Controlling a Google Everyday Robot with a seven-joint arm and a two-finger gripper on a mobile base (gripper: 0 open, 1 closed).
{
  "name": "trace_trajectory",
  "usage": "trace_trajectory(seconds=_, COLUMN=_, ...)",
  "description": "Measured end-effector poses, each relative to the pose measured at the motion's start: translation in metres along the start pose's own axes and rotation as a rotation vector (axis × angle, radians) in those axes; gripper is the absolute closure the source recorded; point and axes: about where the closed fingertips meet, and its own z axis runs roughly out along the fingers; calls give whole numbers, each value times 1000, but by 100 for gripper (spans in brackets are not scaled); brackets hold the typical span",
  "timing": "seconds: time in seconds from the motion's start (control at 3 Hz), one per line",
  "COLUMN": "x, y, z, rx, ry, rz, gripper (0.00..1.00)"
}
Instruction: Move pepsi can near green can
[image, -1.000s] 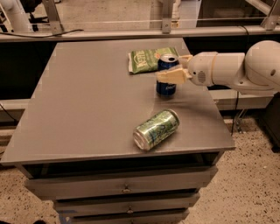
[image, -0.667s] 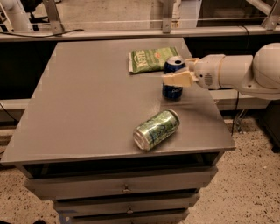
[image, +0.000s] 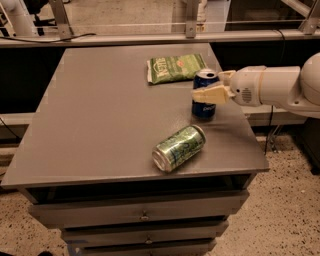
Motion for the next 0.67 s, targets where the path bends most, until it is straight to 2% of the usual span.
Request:
trace_trajectory(seconds=0.33, x=3, y=5, z=-3, rx=-12, ry=11, rz=18, gripper=83)
trace_trajectory(seconds=0.67, x=5, y=9, z=-4, rx=-22, ry=17, rz=31, gripper=60)
